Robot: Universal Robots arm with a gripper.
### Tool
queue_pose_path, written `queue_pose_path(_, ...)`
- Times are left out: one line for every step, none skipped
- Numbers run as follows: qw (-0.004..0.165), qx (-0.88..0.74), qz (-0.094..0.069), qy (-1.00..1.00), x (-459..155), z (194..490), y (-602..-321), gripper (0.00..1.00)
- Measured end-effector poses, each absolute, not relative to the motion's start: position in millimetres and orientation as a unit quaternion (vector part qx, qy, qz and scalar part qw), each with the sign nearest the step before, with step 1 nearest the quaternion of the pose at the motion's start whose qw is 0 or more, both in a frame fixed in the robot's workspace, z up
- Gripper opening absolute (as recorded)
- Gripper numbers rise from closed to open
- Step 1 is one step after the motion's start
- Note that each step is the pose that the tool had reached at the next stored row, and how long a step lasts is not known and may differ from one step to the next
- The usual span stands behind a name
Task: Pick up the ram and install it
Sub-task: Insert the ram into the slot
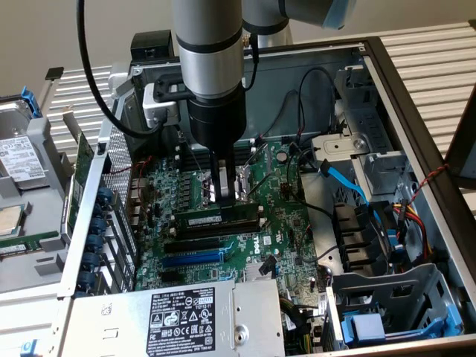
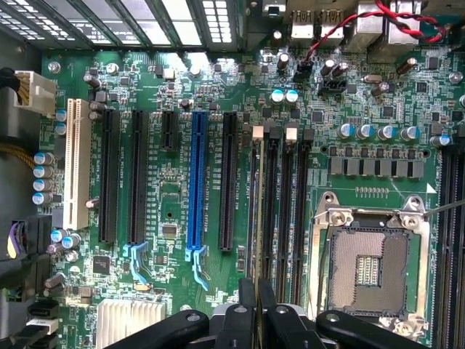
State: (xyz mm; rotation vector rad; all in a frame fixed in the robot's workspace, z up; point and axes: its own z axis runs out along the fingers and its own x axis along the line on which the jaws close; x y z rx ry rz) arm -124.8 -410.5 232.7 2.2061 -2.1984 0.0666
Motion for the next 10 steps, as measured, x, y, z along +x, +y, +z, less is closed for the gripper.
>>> queue_pose_path(0.013,0.708,0.021,-0.705,-124.8,232.5,-410.5,0.13)
queue_pose_path(0.013,0.709,0.021,-0.705,-124.8,232.5,-410.5,0.13)
queue_pose_path(0.013,0.709,0.021,-0.705,-124.8,232.3,-410.5,0.13)
queue_pose_path(0.013,0.709,0.021,-0.704,-124.8,232.3,-410.5,0.13)
queue_pose_path(0.013,0.710,0.021,-0.704,-124.8,232.2,-410.5,0.13)
queue_pose_path(0.013,0.710,0.021,-0.704,-124.8,232.1,-410.5,0.13)
queue_pose_path(0.013,0.710,0.021,-0.704,-124.8,232.0,-410.5,0.13)
queue_pose_path(0.013,0.710,0.021,-0.703,-124.8,231.9,-410.5,0.13)
queue_pose_path(0.013,0.711,0.021,-0.703,-124.8,231.8,-410.5,0.13)
queue_pose_path(0.013,0.711,0.021,-0.703,-124.8,231.7,-410.5,0.13)
